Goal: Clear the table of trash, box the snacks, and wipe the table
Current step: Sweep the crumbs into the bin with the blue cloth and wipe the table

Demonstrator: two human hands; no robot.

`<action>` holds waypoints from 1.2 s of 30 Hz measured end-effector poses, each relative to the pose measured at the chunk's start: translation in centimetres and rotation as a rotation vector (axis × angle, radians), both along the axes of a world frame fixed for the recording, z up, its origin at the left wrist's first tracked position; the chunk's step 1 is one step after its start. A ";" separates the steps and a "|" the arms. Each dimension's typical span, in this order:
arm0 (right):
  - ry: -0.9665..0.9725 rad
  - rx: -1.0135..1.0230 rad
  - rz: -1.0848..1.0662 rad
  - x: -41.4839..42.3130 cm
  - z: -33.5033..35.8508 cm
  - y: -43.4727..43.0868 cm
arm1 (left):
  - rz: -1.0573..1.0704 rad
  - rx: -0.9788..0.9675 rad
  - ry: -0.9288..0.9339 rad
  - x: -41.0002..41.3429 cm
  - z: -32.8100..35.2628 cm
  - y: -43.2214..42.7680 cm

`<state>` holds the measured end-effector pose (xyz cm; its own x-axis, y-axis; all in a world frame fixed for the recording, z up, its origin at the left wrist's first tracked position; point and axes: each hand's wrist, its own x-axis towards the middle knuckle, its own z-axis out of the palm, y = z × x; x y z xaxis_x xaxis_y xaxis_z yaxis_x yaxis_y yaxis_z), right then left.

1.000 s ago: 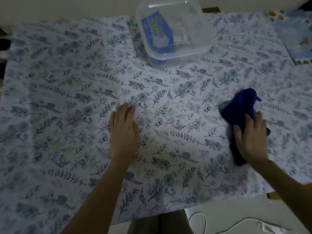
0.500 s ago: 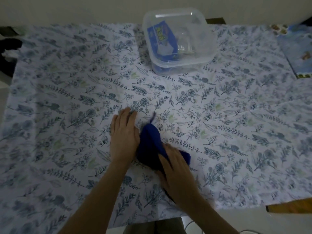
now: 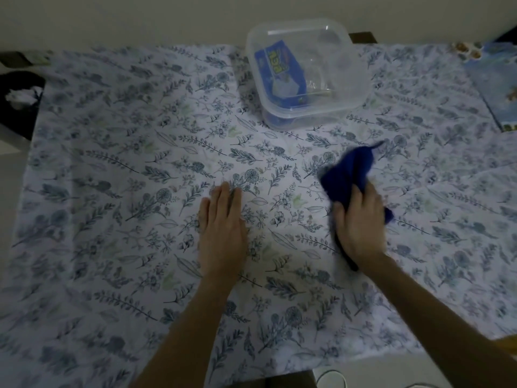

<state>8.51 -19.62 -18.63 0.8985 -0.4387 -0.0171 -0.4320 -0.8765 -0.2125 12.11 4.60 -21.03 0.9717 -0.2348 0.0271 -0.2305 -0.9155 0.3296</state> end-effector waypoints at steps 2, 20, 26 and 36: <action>-0.052 0.002 0.072 0.6 -0.2 4.0 | 0.003 -0.011 0.002 -0.1 -0.1 0.1; 0.147 -0.137 -0.067 -7.8 0.2 -8.8 | 0.010 -0.040 -0.001 -0.1 0.0 -0.2; -0.060 -0.009 0.149 1.6 -0.1 1.0 | 0.012 -0.021 -0.004 -0.1 0.0 -0.2; 0.103 -0.014 0.637 -7.3 -0.3 1.0 | 0.003 -0.057 -0.014 0.0 -0.3 -0.2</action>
<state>1.26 -18.64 -18.95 0.9770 0.1797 -0.1149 0.1568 -0.9703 -0.1843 12.13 4.42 -21.29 0.9717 -0.2299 0.0537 -0.2329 -0.8962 0.3777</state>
